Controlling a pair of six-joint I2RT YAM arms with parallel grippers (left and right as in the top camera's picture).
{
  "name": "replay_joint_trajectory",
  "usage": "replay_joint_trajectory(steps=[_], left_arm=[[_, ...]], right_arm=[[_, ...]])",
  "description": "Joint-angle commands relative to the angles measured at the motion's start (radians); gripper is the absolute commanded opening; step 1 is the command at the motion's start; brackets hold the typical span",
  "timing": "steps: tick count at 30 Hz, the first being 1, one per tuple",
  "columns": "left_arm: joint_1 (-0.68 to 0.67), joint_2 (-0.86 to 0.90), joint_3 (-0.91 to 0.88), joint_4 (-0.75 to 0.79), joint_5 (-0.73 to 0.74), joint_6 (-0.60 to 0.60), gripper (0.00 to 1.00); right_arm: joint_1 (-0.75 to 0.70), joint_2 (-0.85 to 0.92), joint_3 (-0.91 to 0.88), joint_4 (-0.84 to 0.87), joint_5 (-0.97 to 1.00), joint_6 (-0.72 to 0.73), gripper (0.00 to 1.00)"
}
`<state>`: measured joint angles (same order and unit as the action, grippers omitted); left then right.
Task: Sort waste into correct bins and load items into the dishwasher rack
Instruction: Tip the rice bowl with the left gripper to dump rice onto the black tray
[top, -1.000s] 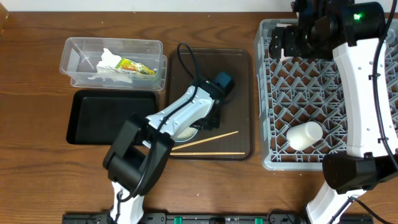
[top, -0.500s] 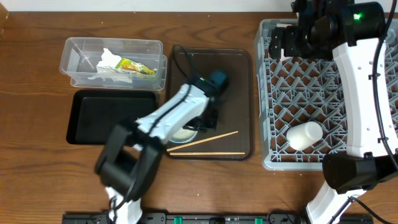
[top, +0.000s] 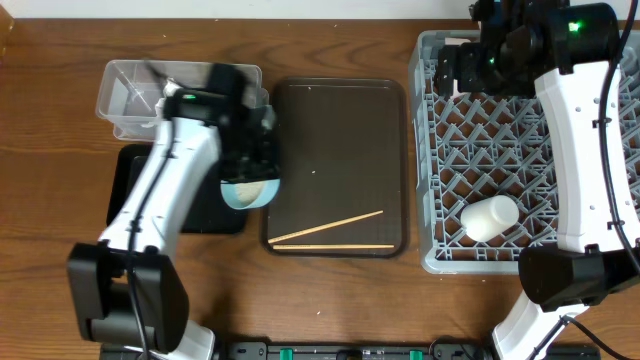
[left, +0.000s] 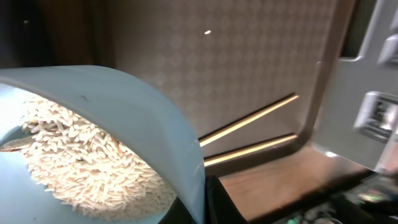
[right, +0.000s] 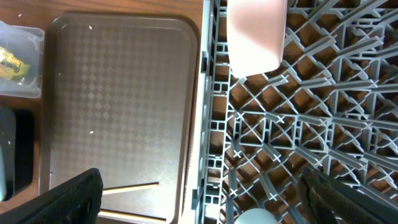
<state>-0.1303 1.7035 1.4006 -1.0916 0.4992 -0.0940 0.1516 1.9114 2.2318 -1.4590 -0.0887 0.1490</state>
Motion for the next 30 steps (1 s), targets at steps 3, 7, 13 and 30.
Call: replay_joint_trajectory(steps=[3, 7, 13, 30], left_arm=[[0.19, -0.003, -0.065, -0.006, 0.24, 0.187, 0.06], [0.306, -0.002, -0.071, -0.021, 0.4, 0.285, 0.06], [0.441, 0.019, -0.085, -0.03, 0.632, 0.378, 0.06], [0.759, 0.025, -0.291, 0.115, 1.008, 0.378, 0.06]], right_arm=[[-0.01, -0.007, -0.005, 0.0, 0.013, -0.008, 0.98], [-0.009, -0.007, -0.005, 0.002, 0.013, -0.008, 0.98], [-0.007, -0.007, -0.005, 0.0, 0.013, -0.007, 0.98], [-0.006, -0.007, -0.005, 0.004, 0.009, -0.003, 0.97]])
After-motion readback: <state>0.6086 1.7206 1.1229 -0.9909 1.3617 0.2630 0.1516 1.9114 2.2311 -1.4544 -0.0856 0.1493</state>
